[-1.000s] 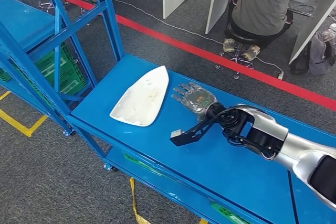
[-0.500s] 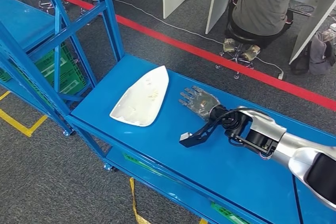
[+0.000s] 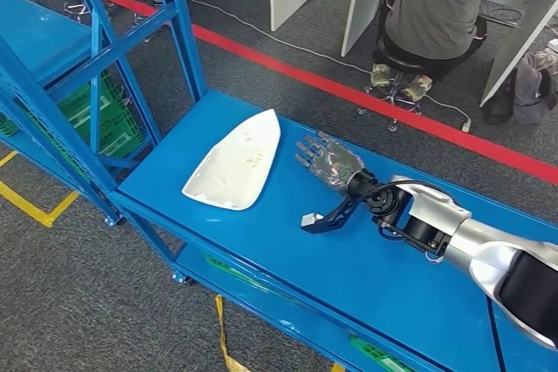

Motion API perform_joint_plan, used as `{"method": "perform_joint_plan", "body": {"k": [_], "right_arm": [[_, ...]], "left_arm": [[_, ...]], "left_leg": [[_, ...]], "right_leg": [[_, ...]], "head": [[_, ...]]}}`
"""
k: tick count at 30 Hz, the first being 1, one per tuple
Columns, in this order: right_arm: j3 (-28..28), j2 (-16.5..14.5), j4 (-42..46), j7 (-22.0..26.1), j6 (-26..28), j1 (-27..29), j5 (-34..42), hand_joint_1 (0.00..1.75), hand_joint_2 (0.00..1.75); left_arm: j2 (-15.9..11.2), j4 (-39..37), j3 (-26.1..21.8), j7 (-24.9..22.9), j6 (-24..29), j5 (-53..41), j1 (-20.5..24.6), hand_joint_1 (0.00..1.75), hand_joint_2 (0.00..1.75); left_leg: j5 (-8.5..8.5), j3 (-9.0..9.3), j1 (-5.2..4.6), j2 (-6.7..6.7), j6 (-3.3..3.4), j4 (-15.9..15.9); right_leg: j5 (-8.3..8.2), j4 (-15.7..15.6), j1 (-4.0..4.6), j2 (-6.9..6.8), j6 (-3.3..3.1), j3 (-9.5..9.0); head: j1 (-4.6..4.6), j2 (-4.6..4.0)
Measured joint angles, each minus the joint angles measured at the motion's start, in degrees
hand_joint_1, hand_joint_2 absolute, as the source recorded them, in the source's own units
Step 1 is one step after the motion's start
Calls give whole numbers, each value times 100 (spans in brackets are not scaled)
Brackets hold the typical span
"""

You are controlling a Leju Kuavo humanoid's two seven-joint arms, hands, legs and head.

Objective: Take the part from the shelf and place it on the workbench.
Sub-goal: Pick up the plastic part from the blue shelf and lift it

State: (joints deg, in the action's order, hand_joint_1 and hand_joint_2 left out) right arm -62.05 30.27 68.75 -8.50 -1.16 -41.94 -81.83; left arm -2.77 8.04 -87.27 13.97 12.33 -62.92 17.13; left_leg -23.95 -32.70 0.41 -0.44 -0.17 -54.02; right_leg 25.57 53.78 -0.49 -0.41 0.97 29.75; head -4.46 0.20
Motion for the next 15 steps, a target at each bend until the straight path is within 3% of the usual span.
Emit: {"method": "perform_joint_plan", "body": {"k": [15], "right_arm": [[345, -394, -493, -268, 900, -334, -539, 0, 175]], "left_arm": [[31, 0, 0, 0, 53, 21, 11, 0, 0]], "left_leg": [[3, 1, 0, -2, 0, 0]], "right_leg": [[0, 1, 0, 1, 0, -1]], "head": [[1, 0]]}}
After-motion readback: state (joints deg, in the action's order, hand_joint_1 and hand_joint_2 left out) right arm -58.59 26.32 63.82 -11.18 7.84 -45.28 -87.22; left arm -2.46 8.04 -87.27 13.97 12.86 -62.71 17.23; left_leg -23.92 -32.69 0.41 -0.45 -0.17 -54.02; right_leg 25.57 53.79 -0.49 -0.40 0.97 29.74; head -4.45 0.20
